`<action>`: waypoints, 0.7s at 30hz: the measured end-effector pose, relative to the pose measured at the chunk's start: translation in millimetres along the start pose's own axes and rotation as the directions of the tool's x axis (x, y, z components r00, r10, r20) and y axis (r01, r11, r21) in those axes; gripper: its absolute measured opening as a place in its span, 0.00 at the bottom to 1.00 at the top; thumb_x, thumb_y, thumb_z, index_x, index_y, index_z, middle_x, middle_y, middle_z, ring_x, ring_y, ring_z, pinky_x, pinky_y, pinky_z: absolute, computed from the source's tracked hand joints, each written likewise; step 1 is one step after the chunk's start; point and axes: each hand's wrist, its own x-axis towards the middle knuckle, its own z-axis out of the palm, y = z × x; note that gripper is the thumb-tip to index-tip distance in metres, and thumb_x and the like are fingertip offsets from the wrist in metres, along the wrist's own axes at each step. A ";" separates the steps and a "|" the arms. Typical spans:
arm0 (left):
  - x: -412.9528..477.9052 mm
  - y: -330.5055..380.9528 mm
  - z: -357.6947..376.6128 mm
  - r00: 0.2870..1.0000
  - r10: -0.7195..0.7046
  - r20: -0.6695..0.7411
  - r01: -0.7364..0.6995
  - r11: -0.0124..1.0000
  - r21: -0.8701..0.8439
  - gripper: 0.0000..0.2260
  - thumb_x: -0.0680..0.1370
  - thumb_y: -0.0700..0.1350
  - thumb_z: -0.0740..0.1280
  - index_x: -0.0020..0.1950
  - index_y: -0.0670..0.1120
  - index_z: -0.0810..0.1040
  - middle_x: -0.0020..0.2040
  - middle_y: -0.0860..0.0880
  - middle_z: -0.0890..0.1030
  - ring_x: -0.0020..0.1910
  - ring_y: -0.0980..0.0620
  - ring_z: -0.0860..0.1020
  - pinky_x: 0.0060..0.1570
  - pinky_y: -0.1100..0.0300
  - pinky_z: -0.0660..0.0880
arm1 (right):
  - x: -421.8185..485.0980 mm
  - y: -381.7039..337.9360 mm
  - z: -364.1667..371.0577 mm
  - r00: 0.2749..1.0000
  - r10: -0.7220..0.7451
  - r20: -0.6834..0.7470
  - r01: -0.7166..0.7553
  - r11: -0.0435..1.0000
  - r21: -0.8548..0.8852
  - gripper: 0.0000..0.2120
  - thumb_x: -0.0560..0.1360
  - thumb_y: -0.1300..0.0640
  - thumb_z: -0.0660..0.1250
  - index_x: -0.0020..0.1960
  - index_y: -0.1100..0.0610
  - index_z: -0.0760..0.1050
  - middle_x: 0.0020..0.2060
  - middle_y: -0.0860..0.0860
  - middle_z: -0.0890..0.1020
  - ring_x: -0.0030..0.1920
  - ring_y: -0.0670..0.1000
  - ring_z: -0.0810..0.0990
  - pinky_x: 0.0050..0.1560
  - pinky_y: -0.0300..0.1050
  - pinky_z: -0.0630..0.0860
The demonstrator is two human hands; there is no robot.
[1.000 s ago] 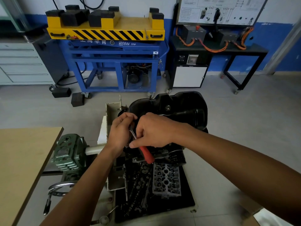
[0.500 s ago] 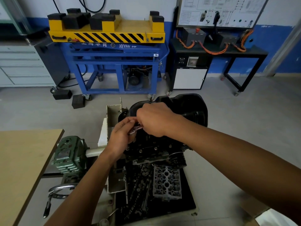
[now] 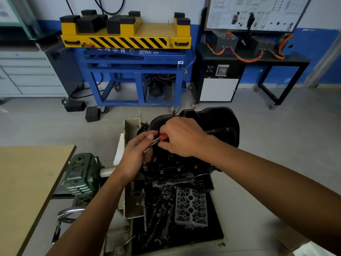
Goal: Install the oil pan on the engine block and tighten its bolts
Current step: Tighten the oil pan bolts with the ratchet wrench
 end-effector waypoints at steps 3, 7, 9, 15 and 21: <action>4.0 -1.6 5.7 0.990 -0.009 -0.139 0.007 1.000 -0.015 0.11 0.82 0.48 0.61 0.58 0.46 0.81 0.35 0.44 0.71 0.31 0.49 0.66 0.30 0.60 0.63 | -9.8 -4.4 -8.2 0.998 0.024 0.066 -0.026 0.999 0.034 0.20 0.74 0.41 0.70 0.32 0.48 0.65 0.29 0.45 0.70 0.33 0.51 0.73 0.33 0.44 0.65; 12.2 -3.0 9.5 0.978 -0.023 -0.208 0.022 1.000 -0.008 0.11 0.84 0.43 0.60 0.53 0.45 0.82 0.45 0.41 0.77 0.43 0.43 0.74 0.47 0.50 0.71 | -26.4 -23.5 -13.6 0.993 -0.002 0.117 -0.018 0.986 0.168 0.23 0.74 0.41 0.71 0.27 0.50 0.67 0.25 0.45 0.73 0.26 0.45 0.72 0.29 0.42 0.68; 14.3 -4.3 9.8 0.979 0.004 -0.203 0.001 1.000 0.024 0.12 0.84 0.43 0.60 0.50 0.45 0.83 0.42 0.43 0.81 0.43 0.44 0.77 0.49 0.50 0.73 | -34.6 -39.4 -8.9 0.991 -0.025 0.130 -0.007 0.969 0.246 0.24 0.75 0.40 0.70 0.26 0.51 0.67 0.22 0.45 0.72 0.24 0.43 0.70 0.29 0.41 0.69; 13.6 -4.0 5.2 0.994 0.032 -0.100 -0.025 0.997 0.071 0.11 0.79 0.51 0.62 0.45 0.52 0.84 0.36 0.46 0.77 0.36 0.46 0.71 0.41 0.53 0.69 | -39.7 -43.6 -7.7 0.987 -0.003 0.163 -0.048 0.950 0.308 0.26 0.73 0.39 0.71 0.25 0.52 0.67 0.19 0.46 0.67 0.20 0.46 0.67 0.28 0.41 0.67; 12.1 -3.9 0.5 0.992 -0.036 -0.124 0.040 0.999 0.027 0.17 0.86 0.46 0.56 0.47 0.48 0.83 0.43 0.39 0.73 0.38 0.43 0.68 0.36 0.55 0.67 | -31.5 -27.0 -21.2 0.976 -0.001 0.219 -0.017 0.996 0.082 0.21 0.75 0.46 0.71 0.31 0.49 0.63 0.30 0.46 0.71 0.30 0.47 0.71 0.31 0.44 0.67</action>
